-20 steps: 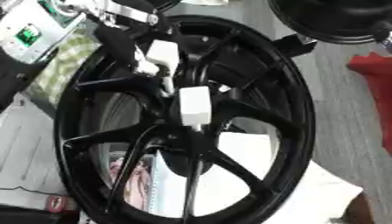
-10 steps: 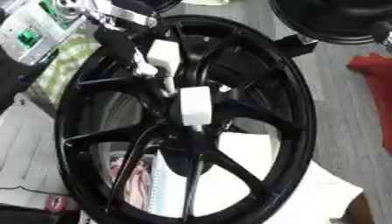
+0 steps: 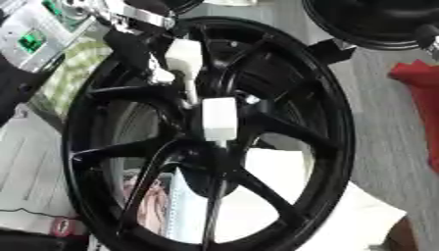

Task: Pull the pin out of the wheel hub.

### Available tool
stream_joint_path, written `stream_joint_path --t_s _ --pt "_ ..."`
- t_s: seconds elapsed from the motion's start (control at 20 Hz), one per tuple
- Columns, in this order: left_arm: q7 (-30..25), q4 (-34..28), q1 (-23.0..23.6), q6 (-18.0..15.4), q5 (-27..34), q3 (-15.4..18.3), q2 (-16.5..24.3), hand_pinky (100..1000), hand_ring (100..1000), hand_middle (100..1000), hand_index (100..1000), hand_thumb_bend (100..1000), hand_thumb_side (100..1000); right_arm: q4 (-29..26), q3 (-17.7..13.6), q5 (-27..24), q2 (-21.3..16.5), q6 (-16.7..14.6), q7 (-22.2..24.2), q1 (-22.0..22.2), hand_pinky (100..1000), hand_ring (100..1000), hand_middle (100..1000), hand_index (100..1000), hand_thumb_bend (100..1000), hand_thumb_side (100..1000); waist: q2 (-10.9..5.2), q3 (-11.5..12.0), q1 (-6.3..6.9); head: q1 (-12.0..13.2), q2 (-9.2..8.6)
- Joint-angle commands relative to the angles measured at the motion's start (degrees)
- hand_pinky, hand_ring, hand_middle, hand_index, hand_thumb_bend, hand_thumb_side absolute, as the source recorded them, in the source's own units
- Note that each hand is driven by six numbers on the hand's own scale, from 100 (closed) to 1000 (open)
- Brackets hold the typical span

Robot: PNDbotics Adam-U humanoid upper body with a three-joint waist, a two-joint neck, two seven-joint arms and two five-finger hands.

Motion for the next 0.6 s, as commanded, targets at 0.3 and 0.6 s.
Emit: stream_joint_path --t_s 0.3,0.6 --pt "0.1 -2.6 -1.1 3.0 2.4 3.4 2.8 654 557 435 598 100 333 -0.3 -0.8 -0.2 -0.9 -0.1 -0.4 -0.2 877 750 594 743 353 248 -1.54 0.1 -0.29 -0.1 -0.21" --pt "0.2 -5.0 -1.1 4.4 5.9 10.4 6.8 652 525 385 549 100 244 -0.2 -1.2 -0.1 -1.1 -0.3 -0.7 0.2 877 750 594 743 356 246 -1.87 0.8 -0.53 -0.6 0.24"
